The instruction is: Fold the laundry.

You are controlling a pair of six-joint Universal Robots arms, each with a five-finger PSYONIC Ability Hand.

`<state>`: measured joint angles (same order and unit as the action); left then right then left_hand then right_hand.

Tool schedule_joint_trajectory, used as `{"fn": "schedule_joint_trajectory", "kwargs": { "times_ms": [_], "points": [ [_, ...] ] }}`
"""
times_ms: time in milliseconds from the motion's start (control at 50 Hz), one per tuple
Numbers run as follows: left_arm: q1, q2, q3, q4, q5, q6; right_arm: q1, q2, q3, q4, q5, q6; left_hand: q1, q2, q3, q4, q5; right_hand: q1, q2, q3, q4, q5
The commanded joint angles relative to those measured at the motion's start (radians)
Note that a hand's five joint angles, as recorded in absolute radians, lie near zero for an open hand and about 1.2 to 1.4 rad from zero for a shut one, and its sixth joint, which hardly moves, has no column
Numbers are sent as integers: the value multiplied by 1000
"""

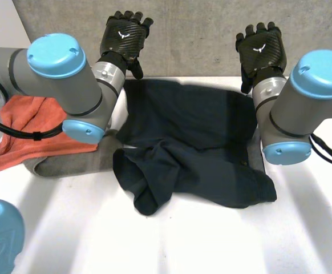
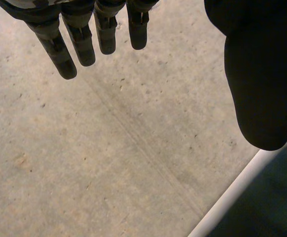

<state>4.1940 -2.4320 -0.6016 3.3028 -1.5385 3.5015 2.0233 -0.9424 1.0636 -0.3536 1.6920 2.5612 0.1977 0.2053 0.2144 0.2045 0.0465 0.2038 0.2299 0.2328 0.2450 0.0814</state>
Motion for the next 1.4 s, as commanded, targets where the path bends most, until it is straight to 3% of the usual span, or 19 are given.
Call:
{"fn": "schedule_joint_trajectory", "kwargs": {
  "times_ms": [20, 180, 300, 440, 580, 620, 720, 820, 1060, 1400],
  "points": [
    [-3, 65, -128, -2, -60, -10, 2, -33, 45, 27, 11, -39, -23, -31, -40, -30, -47, -29, -55, -58, -71, -81],
    [-31, 335, -535, -3, -61, -12, -11, -211, 197, 235, -20, -42, -11, -18, -27, -18, -34, -29, -55, -58, -71, -81],
    [-161, 514, -849, -11, -60, -13, -14, -266, 373, 424, -41, -32, 144, 137, 128, 138, 121, -29, -55, -58, -71, -81],
    [-268, 559, -1049, -6, -66, -61, -17, -360, 574, 455, -66, -1, 427, 419, 410, 420, 403, 69, 43, 40, 28, 17],
    [-310, 470, -1074, -8, -68, -182, -83, -412, 723, 449, -185, 62, 509, 501, 492, 502, 486, 418, 392, 389, 377, 366],
    [-305, 412, -1058, -8, -66, -205, -100, -433, 757, 447, -236, 82, 500, 493, 484, 493, 477, 535, 509, 506, 494, 483],
    [-290, 337, -1003, 0, -74, -211, -132, -460, 814, 424, -305, 114, 468, 460, 451, 461, 445, 577, 551, 548, 536, 525],
    [-204, 300, -954, 6, -123, -203, -149, -453, 848, 375, -333, 116, 465, 457, 448, 458, 442, 554, 528, 525, 512, 501],
    [-86, 300, -929, 12, -154, -173, -170, -351, 868, 182, -321, 106, 436, 428, 419, 429, 413, 377, 351, 348, 336, 325],
    [-89, 275, -937, 78, -146, -168, -158, -277, 826, 68, -247, 77, 213, 205, 196, 206, 189, 374, 348, 345, 333, 322]
  ]
}}
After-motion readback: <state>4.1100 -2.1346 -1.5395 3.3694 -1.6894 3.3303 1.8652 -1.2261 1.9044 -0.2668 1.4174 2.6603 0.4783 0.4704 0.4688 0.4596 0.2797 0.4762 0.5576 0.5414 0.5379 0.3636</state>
